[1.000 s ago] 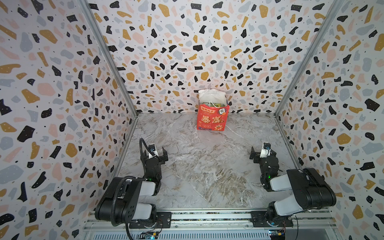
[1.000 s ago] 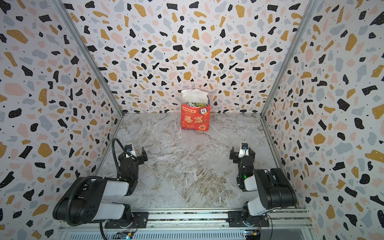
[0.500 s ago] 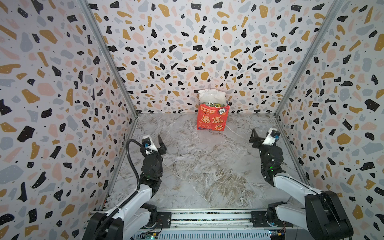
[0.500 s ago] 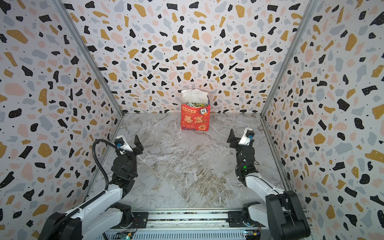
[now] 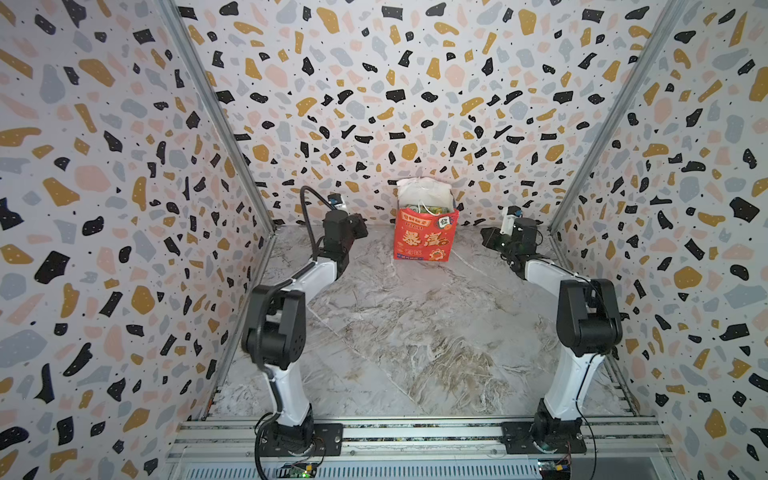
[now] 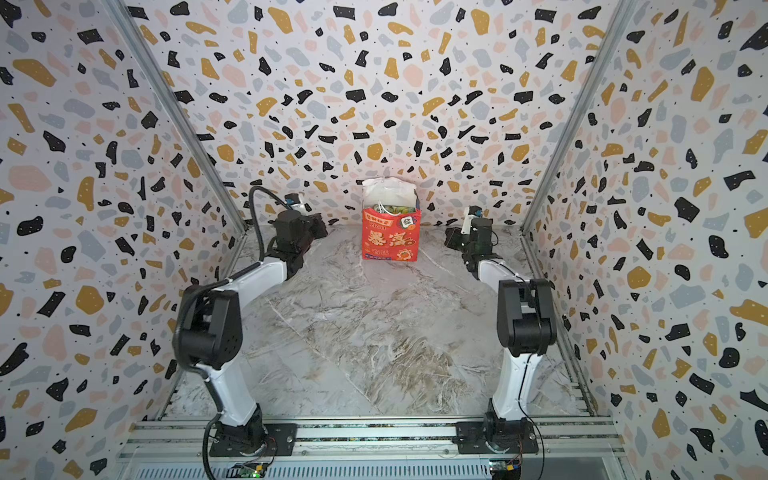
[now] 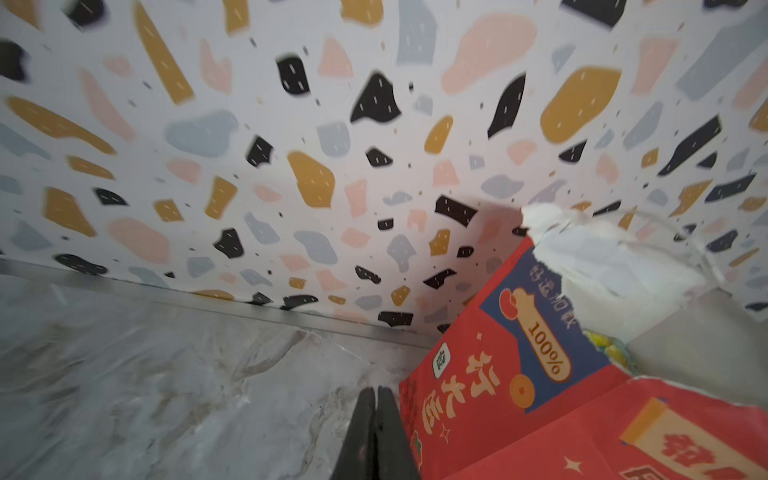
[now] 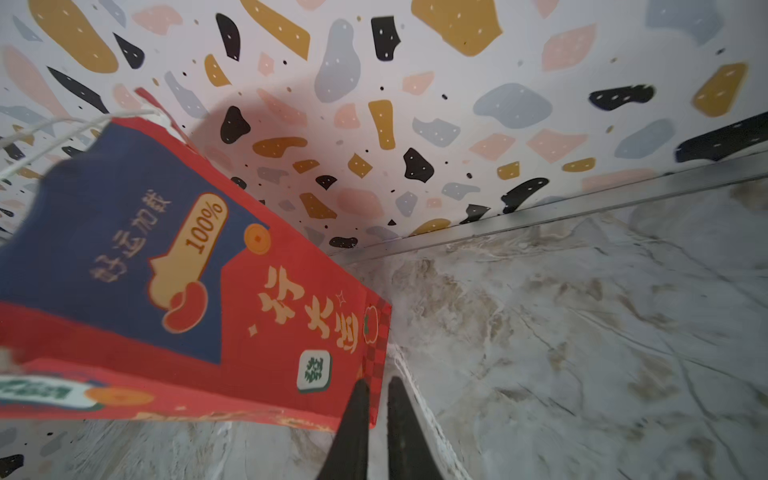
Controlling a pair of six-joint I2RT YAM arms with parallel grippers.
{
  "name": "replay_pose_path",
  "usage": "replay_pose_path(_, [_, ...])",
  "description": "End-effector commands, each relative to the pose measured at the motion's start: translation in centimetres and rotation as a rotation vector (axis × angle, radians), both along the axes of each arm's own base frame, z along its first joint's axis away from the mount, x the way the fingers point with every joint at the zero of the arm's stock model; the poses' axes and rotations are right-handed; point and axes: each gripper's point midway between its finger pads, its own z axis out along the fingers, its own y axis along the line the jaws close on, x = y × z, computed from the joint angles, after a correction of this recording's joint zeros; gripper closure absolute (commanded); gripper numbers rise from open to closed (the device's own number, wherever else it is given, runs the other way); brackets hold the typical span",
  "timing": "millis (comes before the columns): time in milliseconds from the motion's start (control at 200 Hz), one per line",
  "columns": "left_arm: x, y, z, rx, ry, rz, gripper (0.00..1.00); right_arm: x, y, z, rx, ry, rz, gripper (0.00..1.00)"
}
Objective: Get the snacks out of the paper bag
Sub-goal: 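Reach both grippers forward to either side of the red paper bag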
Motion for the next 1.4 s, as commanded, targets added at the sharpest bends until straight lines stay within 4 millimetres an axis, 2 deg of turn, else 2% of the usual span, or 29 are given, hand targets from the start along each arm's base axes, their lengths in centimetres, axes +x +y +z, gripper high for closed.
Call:
replay_pose_path(0, [1.7, -3.0, -2.7, -0.057, 0.095, -0.146, 1.00, 1.7, 2.2, -1.4, 0.023, 0.066, 0.133, 0.89])
replay_pose_path(50, [3.1, -3.6, -3.2, -0.070, 0.098, -0.163, 1.00, 2.9, 2.5, -2.5, 0.035, 0.086, 0.148, 0.89])
replay_pose_path(120, [4.8, -4.4, -4.9, -0.086, 0.148, -0.181, 1.00, 4.4, 3.1, -3.5, 0.066, 0.095, 0.171, 0.90])
replay_pose_path(250, [7.6, -6.8, -6.5, -0.199, 0.162, -0.246, 1.00, 6.7, 5.1, -4.4, 0.204, 0.101, 0.248, 0.90])
replay_pose_path(380, [9.4, -8.1, -7.4, -0.285, 0.142, -0.256, 1.00, 8.4, 7.1, -5.8, 0.289, 0.117, 0.291, 0.92])
replay_pose_path(591, [11.8, -9.3, -11.0, -0.378, 0.194, -0.245, 1.00, 10.5, 8.5, -7.8, 0.405, 0.143, 0.267, 0.92])
replay_pose_path(661, [12.0, -10.0, -11.8, -0.435, 0.208, -0.253, 1.00, 10.9, 9.2, -8.9, 0.446, 0.172, 0.264, 0.92])
replay_pose_path(726, [12.0, -10.5, -12.6, -0.480, 0.223, -0.258, 1.00, 10.9, 10.2, -8.9, 0.468, 0.180, 0.288, 0.92])
replay_pose_path(781, [12.2, -10.6, -12.4, -0.493, 0.202, -0.264, 1.00, 10.8, 10.6, -9.4, 0.468, 0.193, 0.285, 0.92])
replay_pose_path(911, [11.9, -10.7, -13.1, -0.487, 0.223, -0.267, 1.00, 10.8, 10.8, -10.6, 0.461, 0.219, 0.249, 0.92])
replay_pose_path(1251, [9.7, -10.6, -13.7, -0.403, 0.260, -0.307, 1.00, 9.4, 12.5, -9.1, 0.395, 0.165, 0.330, 0.92])
replay_pose_path(1392, [9.1, -8.9, -13.8, -0.358, 0.257, -0.275, 1.00, 8.3, 13.2, -8.3, 0.327, 0.158, 0.367, 0.92])
